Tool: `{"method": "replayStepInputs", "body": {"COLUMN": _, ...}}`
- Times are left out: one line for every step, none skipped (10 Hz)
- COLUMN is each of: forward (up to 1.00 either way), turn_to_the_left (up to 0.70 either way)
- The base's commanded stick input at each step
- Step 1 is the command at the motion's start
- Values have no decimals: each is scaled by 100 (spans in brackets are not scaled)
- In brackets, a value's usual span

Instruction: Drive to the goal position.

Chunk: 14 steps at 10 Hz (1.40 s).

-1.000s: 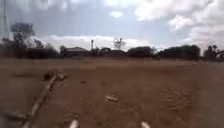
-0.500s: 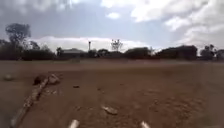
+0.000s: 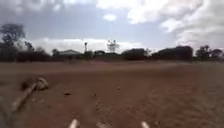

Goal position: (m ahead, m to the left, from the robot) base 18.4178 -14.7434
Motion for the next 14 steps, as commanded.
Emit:
{"method": "replayStepInputs", "body": {"forward": 70, "turn_to_the_left": 0}}
{"method": "replayStepInputs", "body": {"forward": 70, "turn_to_the_left": 0}}
{"method": "replayStepInputs", "body": {"forward": 70, "turn_to_the_left": 0}}
{"method": "replayStepInputs", "body": {"forward": 70, "turn_to_the_left": 0}}
{"method": "replayStepInputs", "body": {"forward": 70, "turn_to_the_left": 0}}
{"method": "replayStepInputs", "body": {"forward": 70, "turn_to_the_left": 0}}
{"method": "replayStepInputs", "body": {"forward": 70, "turn_to_the_left": 0}}
{"method": "replayStepInputs", "body": {"forward": 70, "turn_to_the_left": 0}}
{"method": "replayStepInputs", "body": {"forward": 70, "turn_to_the_left": 0}}
{"method": "replayStepInputs", "body": {"forward": 70, "turn_to_the_left": 0}}
{"method": "replayStepInputs", "body": {"forward": 70, "turn_to_the_left": 0}}
{"method": "replayStepInputs", "body": {"forward": 70, "turn_to_the_left": 0}}
{"method": "replayStepInputs", "body": {"forward": 70, "turn_to_the_left": 0}}
{"method": "replayStepInputs", "body": {"forward": 70, "turn_to_the_left": 0}}
